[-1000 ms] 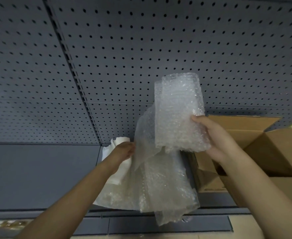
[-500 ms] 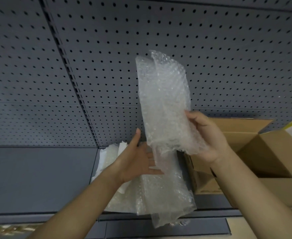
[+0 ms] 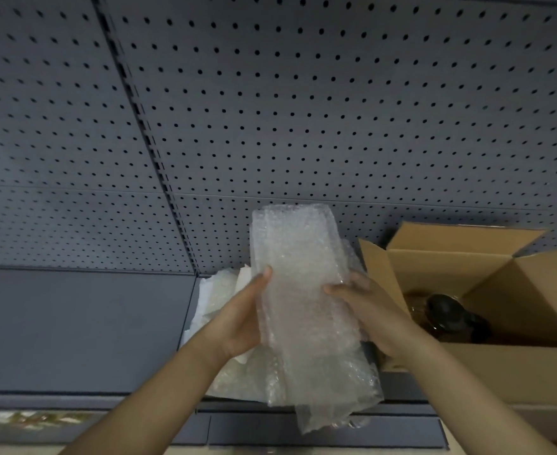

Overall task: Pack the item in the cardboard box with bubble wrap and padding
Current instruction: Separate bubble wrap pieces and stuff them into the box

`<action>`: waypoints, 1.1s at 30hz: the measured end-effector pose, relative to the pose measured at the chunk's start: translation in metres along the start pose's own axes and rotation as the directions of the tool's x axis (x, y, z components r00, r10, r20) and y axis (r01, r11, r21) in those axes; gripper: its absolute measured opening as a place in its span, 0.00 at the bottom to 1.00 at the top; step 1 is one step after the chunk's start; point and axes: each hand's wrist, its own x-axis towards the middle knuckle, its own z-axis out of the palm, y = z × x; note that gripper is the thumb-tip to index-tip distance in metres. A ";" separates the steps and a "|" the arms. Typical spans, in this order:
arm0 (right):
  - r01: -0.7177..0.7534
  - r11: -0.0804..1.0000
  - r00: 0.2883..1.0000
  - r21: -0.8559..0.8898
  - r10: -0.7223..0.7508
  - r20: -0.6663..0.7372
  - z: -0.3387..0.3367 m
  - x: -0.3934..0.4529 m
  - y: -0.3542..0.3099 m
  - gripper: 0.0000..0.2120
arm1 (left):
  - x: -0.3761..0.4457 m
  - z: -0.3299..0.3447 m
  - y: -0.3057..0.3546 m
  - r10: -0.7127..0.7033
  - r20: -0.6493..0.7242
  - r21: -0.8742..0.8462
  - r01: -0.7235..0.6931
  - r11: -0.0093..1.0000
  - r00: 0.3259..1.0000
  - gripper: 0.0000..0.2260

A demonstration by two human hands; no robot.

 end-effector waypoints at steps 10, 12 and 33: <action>0.044 0.898 0.982 -0.438 -0.120 -0.147 0.004 -0.014 0.061 0.10 | -0.016 -0.004 -0.054 -0.068 -0.238 0.015 0.074 0.997 0.969 0.17; 0.051 0.910 0.971 -0.411 -0.142 -0.194 0.006 -0.016 0.065 0.14 | -0.021 -0.009 -0.052 -0.055 -0.277 -0.002 0.056 0.998 0.959 0.19; -0.079 0.982 0.990 0.172 0.056 0.131 0.042 -0.016 0.030 0.18 | -0.055 -0.058 0.008 -0.124 -0.250 0.283 0.195 0.939 0.960 0.18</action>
